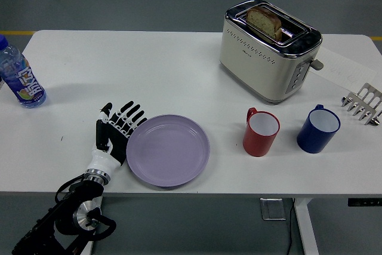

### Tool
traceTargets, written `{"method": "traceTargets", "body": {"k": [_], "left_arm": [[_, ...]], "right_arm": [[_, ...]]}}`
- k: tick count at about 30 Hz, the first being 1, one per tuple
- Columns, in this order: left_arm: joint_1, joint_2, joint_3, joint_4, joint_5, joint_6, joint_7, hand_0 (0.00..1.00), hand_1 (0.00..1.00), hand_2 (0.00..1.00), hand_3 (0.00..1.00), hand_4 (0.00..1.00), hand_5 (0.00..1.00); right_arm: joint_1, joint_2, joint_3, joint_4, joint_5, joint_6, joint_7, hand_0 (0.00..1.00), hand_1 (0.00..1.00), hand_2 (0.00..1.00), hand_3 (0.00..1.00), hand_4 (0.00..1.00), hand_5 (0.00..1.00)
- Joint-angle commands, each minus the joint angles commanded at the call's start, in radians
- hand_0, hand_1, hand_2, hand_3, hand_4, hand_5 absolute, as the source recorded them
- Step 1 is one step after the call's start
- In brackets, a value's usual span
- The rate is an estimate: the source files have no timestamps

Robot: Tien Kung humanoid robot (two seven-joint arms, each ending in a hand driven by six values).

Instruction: Push plate across desktop

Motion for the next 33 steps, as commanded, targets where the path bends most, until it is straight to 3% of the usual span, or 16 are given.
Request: {"method": "traceTargets", "body": {"k": [21, 33], "left_arm": [[-0.033, 0.000, 0.059, -0.001, -0.017, -0.002, -0.002, 0.748, 0.776, 0.745, 0.671, 0.567, 0.998], [-0.050, 0.000, 0.011, -0.005, -0.006, 0.001, -0.003, 0.747, 0.775, 0.744, 0.670, 0.567, 0.998]], "right_arm": [[0.008, -0.001, 0.003, 0.000, -0.007, 0.000, -0.003, 0.577, 0.518, 0.609, 0.564, 0.229, 0.533], [0.010, -0.001, 0.002, 0.001, -0.009, 0.001, -0.005, 0.577, 0.517, 0.609, 0.563, 0.229, 0.533]]}}
